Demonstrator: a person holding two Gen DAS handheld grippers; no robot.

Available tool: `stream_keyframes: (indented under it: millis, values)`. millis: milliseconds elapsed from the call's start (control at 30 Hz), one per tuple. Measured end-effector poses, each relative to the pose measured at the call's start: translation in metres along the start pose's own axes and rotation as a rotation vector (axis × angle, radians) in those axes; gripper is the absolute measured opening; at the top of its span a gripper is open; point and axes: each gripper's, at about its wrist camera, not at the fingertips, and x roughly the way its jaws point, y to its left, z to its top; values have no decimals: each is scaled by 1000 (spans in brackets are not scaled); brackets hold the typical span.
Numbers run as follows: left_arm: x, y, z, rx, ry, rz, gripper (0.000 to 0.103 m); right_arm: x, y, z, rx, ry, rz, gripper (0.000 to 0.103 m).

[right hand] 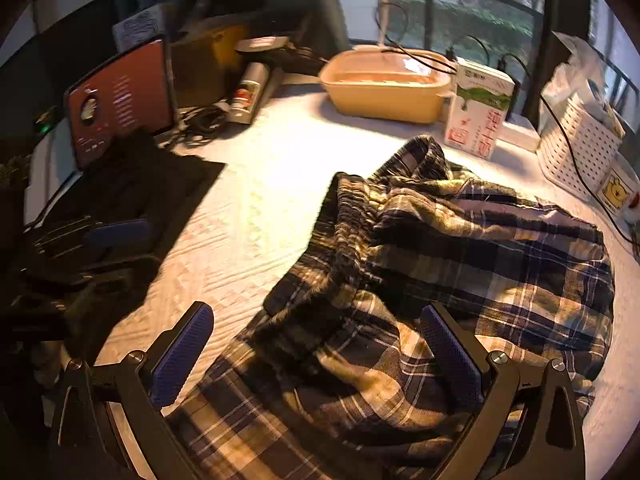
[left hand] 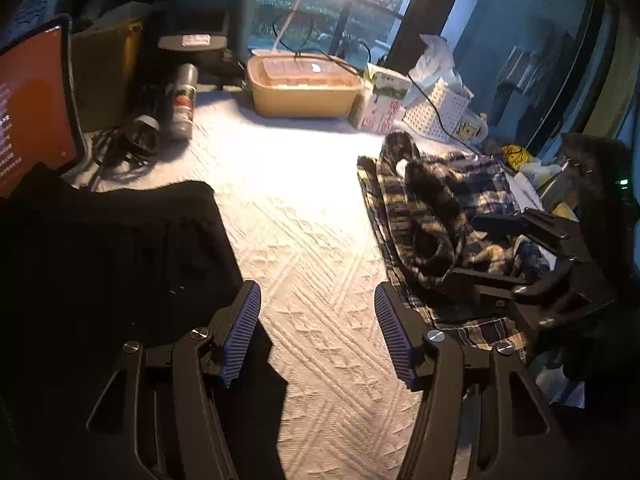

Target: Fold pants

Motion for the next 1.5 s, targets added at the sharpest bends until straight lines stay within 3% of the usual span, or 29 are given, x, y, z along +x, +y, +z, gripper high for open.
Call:
stream_keyframes:
  millis: [200,400,567,700,733,767,800,867,900,933,1067,1167,1300,1433,1500]
  values:
    - [4,-22,9,28,-11,-12,59,-33,-35,-9,97,-76,9,103]
    - [18,-68,28,133,-40,-108,59,-71,-86,-27,177,-171,-63,103]
    - [55,-91,49,207,-10,-89,60,-80,-130,-43,231,-186,-125,76]
    - [80,-92,67,240,4,-55,60,-80,-161,-47,254,-192,-147,69]
    - [85,-92,68,252,-1,-50,57,-79,-165,-46,247,-194,-146,67]
    - [91,-91,70,261,8,-41,35,-77,-169,-44,236,-196,-145,63]
    - [98,-90,72,262,34,-34,26,-74,-173,-41,222,-199,-147,61]
    - [102,-87,76,246,45,-51,14,-64,-180,-33,197,-192,-144,45]
    - [101,-87,78,247,43,-62,13,-59,-182,-29,180,-191,-138,44]
    - [99,-87,81,250,36,-63,13,-53,-181,-26,168,-189,-135,43]
    - [98,-88,101,261,1,-52,12,-22,-185,-11,116,-146,-148,17]
    - [111,-85,116,258,-5,-41,12,-4,-194,-1,99,-129,-156,16]
    - [142,-74,123,235,56,-22,13,18,-210,9,112,-88,-160,16]
    - [150,-66,120,214,97,-34,20,21,-216,12,121,-75,-175,16]
    - [142,-65,123,205,105,-7,38,15,-217,11,134,-79,-189,16]
